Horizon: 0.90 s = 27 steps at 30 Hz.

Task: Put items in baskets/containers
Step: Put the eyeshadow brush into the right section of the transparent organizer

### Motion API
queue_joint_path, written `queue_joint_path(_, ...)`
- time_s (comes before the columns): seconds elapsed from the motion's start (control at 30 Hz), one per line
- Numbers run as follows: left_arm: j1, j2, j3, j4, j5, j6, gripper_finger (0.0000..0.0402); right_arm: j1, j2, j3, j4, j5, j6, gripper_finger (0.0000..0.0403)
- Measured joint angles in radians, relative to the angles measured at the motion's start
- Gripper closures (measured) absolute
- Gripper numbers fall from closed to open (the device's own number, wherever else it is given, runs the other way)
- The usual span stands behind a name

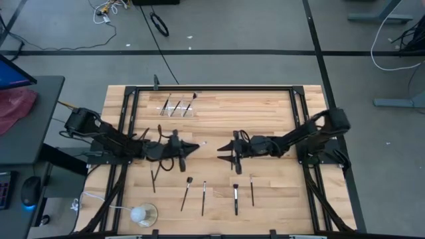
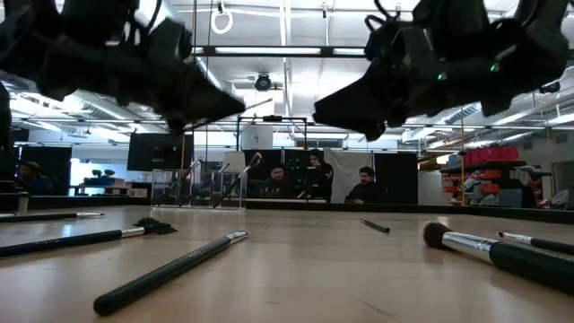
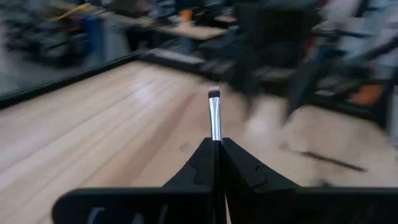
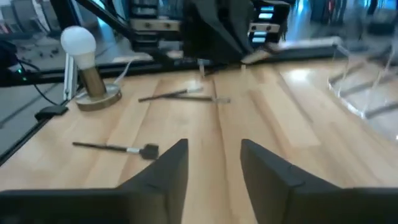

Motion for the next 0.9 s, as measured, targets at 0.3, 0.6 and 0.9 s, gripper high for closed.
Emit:
queue_joint_path(0.3, 0.0, 0.0, 0.115, -0.035, 0.169, 0.026, 0.0386, -0.006, 0.12, 0.001, 0.367, -0.009, -0.231, 0.0198)
queue_joint_path(0.6, 0.0, 0.0, 0.126, -0.037, 0.192, 0.026, 0.0385, -0.006, 0.118, 0.08, 0.395, -0.054, -0.228, 0.0216)
queue_joint_path(0.9, -0.001, 0.0, 0.126, -0.035, 0.193, 0.026, 0.0384, -0.006, 0.118, 0.124, 0.311, -0.091, -0.222, 0.028)
